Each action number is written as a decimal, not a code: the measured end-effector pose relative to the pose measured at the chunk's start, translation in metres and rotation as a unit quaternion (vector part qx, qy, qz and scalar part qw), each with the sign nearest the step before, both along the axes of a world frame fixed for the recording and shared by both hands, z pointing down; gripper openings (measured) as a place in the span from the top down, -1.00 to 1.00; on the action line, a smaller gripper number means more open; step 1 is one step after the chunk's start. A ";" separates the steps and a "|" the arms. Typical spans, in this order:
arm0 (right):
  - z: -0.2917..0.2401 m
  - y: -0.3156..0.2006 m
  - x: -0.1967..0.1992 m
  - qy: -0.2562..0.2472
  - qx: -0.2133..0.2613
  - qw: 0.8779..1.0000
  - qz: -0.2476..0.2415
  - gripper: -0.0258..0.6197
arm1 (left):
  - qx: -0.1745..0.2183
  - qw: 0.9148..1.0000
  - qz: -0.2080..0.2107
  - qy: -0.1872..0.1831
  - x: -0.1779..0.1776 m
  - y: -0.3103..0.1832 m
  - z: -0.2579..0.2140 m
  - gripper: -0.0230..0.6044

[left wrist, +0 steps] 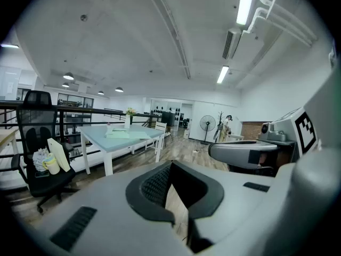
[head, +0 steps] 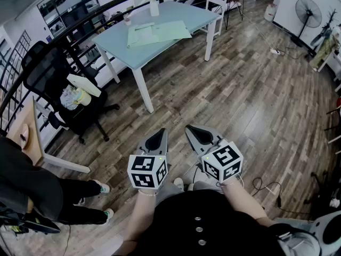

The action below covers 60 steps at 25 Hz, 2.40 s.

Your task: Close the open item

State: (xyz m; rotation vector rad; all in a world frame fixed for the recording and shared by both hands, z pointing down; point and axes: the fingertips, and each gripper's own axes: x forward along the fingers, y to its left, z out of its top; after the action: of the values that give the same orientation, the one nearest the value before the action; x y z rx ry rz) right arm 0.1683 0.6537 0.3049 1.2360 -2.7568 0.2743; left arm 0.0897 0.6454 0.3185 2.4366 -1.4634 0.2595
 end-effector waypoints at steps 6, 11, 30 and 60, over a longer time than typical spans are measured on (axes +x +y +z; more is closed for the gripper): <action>0.003 -0.006 -0.005 0.002 -0.001 1.000 0.000 0.92 | -0.009 1.000 0.004 -0.001 -0.003 -0.006 0.006 0.87; 0.004 -0.013 -0.006 0.007 -0.001 1.000 0.001 0.92 | -0.012 1.000 0.006 -0.002 -0.004 -0.013 0.007 0.87; 0.022 -0.049 -0.020 -0.015 -0.022 0.999 0.037 0.84 | -0.009 1.000 0.013 0.022 -0.035 -0.048 0.016 0.86; 0.058 -0.175 -0.029 -0.007 -0.056 0.997 0.044 0.63 | -0.045 0.999 0.008 0.016 -0.059 -0.165 0.054 0.54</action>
State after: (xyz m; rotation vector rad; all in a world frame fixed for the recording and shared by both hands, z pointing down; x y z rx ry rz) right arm 0.1394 0.4782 0.3627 1.3323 -2.6617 0.4399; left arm 0.0306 0.4805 0.3720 2.3717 -1.3877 0.2823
